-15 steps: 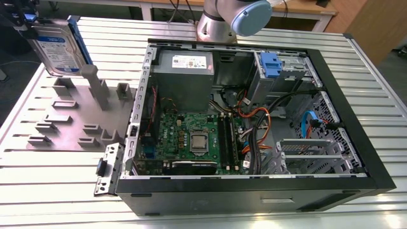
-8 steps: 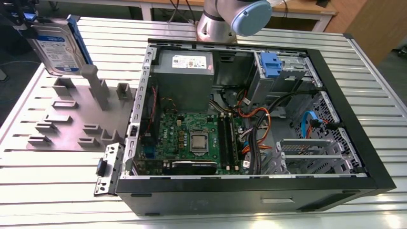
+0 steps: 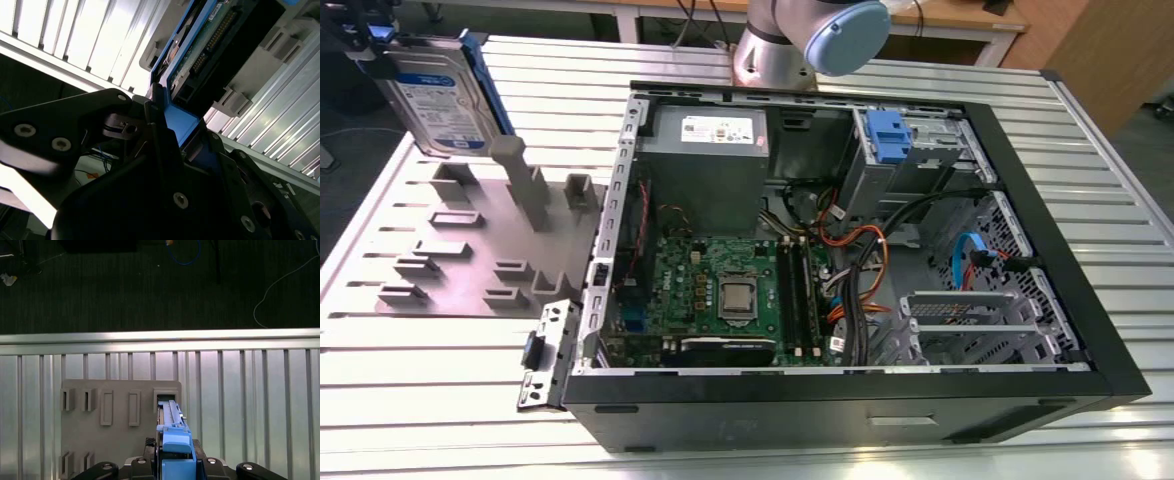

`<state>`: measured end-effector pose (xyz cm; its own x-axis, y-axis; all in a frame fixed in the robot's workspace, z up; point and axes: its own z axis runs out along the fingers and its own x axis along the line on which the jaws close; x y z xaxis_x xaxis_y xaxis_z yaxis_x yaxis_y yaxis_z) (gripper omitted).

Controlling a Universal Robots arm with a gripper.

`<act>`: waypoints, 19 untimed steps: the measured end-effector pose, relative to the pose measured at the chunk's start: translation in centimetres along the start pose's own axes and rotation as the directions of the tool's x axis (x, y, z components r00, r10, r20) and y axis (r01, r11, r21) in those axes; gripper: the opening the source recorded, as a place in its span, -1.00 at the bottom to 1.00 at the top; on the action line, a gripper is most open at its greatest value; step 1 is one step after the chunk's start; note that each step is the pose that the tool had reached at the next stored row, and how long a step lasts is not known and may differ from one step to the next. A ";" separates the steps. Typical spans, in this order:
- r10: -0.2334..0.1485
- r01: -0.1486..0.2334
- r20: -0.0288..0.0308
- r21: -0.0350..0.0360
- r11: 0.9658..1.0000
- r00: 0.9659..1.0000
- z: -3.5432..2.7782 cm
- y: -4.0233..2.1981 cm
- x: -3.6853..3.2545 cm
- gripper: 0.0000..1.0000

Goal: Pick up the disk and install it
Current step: 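Pick up the disk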

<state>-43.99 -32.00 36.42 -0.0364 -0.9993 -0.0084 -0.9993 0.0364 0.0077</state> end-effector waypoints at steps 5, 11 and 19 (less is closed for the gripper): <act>0.000 0.000 0.000 0.000 1.000 1.000 -0.13 0.00 0.00 -0.27; 0.000 0.000 0.001 0.000 1.000 1.000 -0.29 0.00 0.00 -0.27; 0.000 0.000 0.002 0.000 1.000 1.000 -0.59 0.01 -0.01 -0.27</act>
<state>-44.00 -31.99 37.01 -0.0364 -0.9993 -0.0104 -0.9993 0.0363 0.0078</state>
